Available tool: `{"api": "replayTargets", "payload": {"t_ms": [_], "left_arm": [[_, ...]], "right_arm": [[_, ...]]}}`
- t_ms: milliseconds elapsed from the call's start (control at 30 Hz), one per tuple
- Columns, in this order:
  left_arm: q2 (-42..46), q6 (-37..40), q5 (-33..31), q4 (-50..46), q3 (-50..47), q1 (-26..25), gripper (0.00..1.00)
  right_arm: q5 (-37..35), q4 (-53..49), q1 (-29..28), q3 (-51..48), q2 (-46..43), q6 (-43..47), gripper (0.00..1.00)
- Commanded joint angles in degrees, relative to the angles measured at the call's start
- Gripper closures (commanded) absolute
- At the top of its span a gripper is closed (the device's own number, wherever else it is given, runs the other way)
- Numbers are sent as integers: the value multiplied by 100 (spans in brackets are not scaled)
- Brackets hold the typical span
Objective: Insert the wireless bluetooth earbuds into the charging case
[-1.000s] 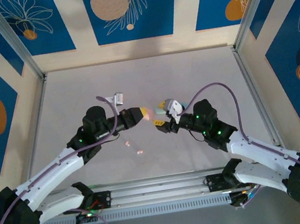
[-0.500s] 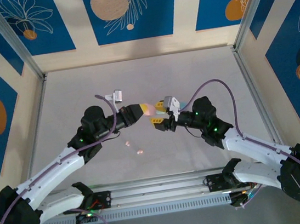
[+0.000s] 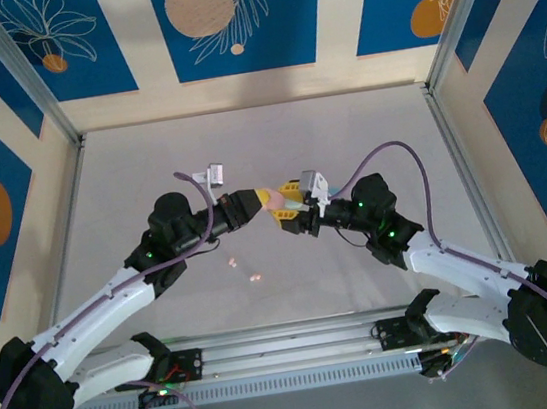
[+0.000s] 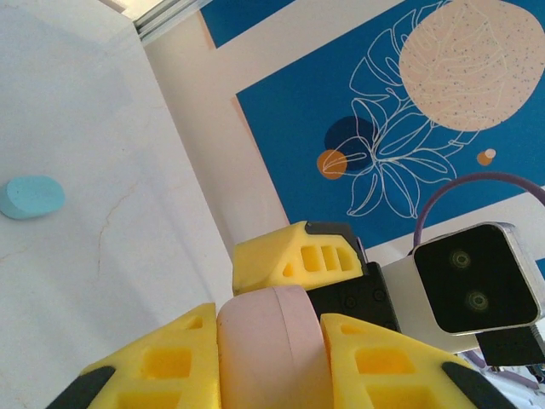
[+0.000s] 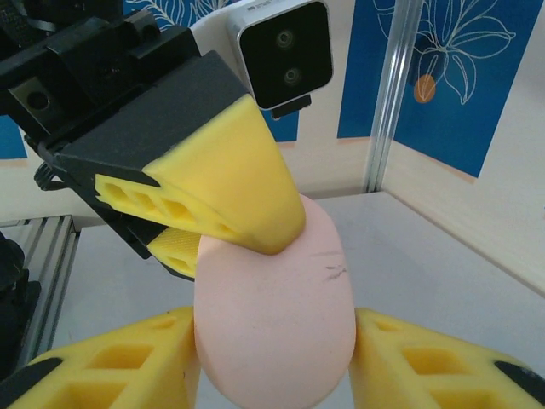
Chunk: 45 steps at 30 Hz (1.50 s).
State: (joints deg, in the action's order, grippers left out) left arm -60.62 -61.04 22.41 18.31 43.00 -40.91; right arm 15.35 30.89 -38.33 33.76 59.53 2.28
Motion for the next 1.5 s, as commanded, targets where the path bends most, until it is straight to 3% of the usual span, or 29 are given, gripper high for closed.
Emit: {"api": "replayTargets", "payload": {"t_ms": [0, 100, 233, 300, 433, 500, 600, 733, 1033, 1267, 1467], "left_arm": [[24, -4, 160, 255, -2, 4, 86], [67, 49, 116, 244, -20, 4, 81], [150, 630, 104, -53, 86, 6, 48], [218, 1458, 207, -432, 224, 4, 36], [496, 3407, 289, -1134, 274, 6, 27], [677, 4534, 508, -1282, 123, 11, 17], [849, 5899, 845, -1590, 0, 12, 15], [945, 6629, 1004, -1437, -123, 13, 16], [649, 6597, 1645, -838, -66, 7, 23], [614, 6412, 1646, -653, -68, 10, 35], [577, 6288, 1704, -618, -62, 4, 38]], "right_arm": [[55, 128, 26, 198, 17, -8, 55], [87, 65, 34, 162, -60, -8, 60], [411, -252, 116, 217, -158, -87, 64], [678, -569, 207, 329, -178, -200, 65], [1507, -1193, 484, 616, -146, -520, 65], [2012, -1581, 595, 834, -77, -575, 65], [2498, -1883, 698, 1055, 25, -669, 65], [3070, -2067, 721, 1264, 140, -659, 65], [3278, -2499, 599, 1550, 270, -337, 65], [2968, -2728, 537, 1589, 283, -21, 65], [2806, -2920, 485, 1644, 303, 215, 64]]}}
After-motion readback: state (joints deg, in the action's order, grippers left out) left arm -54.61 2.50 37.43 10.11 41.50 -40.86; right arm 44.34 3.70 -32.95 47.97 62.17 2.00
